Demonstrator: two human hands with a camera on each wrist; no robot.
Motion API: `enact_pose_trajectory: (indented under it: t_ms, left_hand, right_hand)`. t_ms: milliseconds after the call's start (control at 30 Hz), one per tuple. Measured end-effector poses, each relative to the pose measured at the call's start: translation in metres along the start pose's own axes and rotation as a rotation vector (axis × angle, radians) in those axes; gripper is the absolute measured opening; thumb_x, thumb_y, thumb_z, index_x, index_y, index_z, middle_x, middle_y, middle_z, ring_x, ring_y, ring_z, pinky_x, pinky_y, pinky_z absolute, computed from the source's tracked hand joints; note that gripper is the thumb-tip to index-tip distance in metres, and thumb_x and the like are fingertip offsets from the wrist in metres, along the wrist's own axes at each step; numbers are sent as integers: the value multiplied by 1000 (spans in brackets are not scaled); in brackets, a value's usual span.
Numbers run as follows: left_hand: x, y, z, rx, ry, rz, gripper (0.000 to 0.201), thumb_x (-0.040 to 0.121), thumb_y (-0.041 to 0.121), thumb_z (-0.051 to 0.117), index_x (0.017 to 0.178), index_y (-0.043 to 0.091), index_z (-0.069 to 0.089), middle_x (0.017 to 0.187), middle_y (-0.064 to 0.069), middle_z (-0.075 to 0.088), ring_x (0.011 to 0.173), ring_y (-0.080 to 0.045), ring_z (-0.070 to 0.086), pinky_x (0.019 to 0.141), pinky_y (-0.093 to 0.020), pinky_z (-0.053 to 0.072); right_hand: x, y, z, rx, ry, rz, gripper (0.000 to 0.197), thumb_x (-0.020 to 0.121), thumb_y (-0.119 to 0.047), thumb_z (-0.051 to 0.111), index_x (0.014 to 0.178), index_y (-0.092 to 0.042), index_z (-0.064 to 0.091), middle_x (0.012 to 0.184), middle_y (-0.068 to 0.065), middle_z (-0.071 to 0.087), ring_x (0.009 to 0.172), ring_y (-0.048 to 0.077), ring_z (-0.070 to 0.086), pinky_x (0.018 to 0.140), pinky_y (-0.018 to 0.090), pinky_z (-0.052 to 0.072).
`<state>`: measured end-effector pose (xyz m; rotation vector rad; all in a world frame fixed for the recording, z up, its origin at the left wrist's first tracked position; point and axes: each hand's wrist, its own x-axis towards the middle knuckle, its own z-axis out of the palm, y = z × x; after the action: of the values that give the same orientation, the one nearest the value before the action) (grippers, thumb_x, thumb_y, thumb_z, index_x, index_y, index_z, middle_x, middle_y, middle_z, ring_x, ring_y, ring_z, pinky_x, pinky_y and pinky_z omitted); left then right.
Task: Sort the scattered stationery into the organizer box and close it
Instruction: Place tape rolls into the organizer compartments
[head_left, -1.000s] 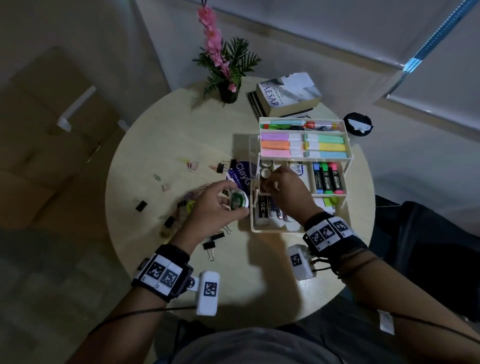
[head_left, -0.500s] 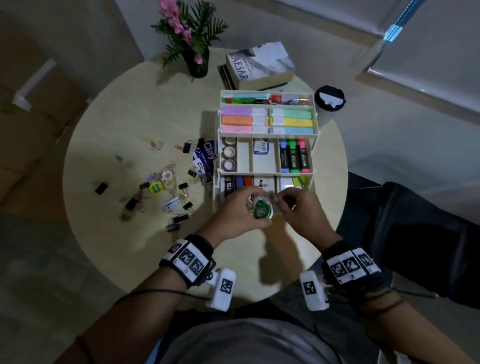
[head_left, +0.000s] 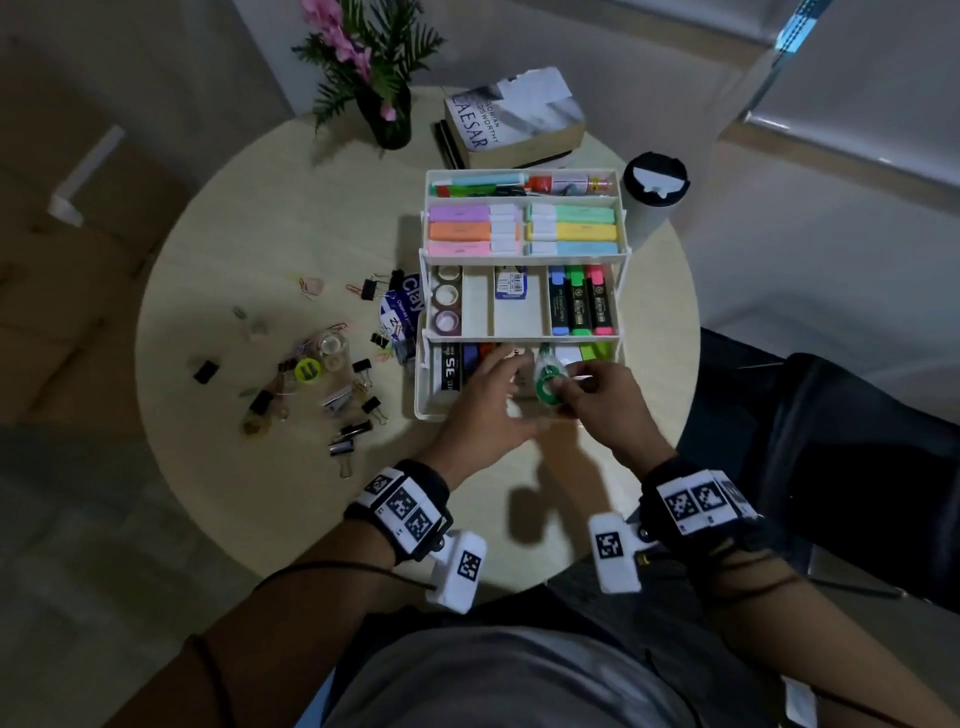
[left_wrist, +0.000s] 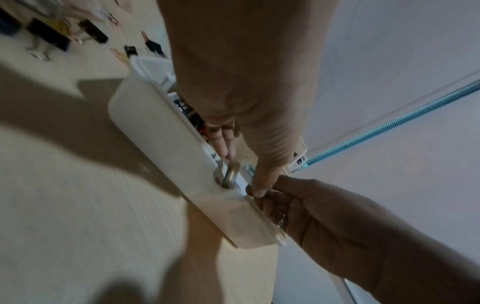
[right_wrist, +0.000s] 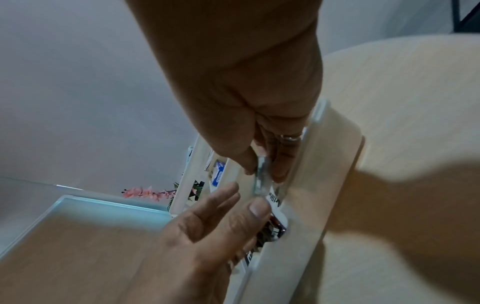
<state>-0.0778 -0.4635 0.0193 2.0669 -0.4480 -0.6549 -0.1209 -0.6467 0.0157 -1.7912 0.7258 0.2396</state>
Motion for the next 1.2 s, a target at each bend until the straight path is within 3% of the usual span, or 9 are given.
enact_pose_trajectory:
  t_ms: [133,267,367,533,733,800,967,1100,1200]
  left_hand:
    - [-15,-17,-23,23,26,-16,66,82,16,89,141,16,60,156,3,39,98,-13,63,90,-31,58]
    - [-28,-32,-42,8,66,-21,52,85,14,86,132,19,65,149,4,43,94,1,63,87,-32,59]
    - [-34,-41,-53,22,99,-19,47,85,16,84,128,22,67,145,8,45,96,-6,63,85,-36,60]
    - [-45,-58,-67,46,135,12,41,86,15,83,123,23,68,140,9,47,91,-10,63,78,-38,61]
    - [-60,-74,-91,25,135,-5,38,89,13,81,124,21,68,140,5,47,87,-10,64,82,-30,59]
    - [-67,-82,-104,26,147,-5,36,90,14,80,123,21,68,138,5,50,84,-8,64,80,-29,58]
    - [-86,-118,-142,20,152,-100,26,92,11,77,118,14,72,104,9,67,73,1,61,73,-16,51]
    - [-102,-154,-175,32,138,-213,21,90,6,78,111,8,75,104,-5,75,88,-10,69,80,-26,57]
    - [-115,-181,-200,52,186,-301,17,88,7,78,104,13,75,96,-4,74,88,-17,71,82,-32,60]
  right_hand:
    - [29,-4,19,-213,-10,19,35,86,-47,75,104,-17,76,89,0,80,80,25,76,79,48,65]
    - [39,-7,33,-304,31,19,17,97,-20,73,110,-9,74,100,3,74,91,22,68,72,25,50]
    - [40,-4,44,-320,66,-30,25,93,-15,76,116,-7,76,112,12,77,101,25,70,80,24,46]
    - [39,-4,54,-347,124,-65,21,87,-9,81,107,-7,79,99,10,79,87,16,67,63,10,40]
    - [29,-9,60,-469,166,-162,2,87,-9,77,88,-8,78,83,11,77,79,26,71,70,25,45]
    - [23,-11,59,-569,200,-190,12,92,-18,72,84,-10,74,80,12,75,74,30,69,65,29,44]
    - [-13,-42,75,-751,216,-242,23,94,-37,68,79,-20,63,64,-5,54,68,30,62,56,31,38]
    - [-36,-68,116,-795,78,-490,23,93,-37,71,76,-24,61,60,-7,53,56,26,59,51,29,37]
    - [-36,-87,151,-803,-36,-575,20,91,-32,71,76,-24,60,61,-7,57,54,20,53,49,27,33]
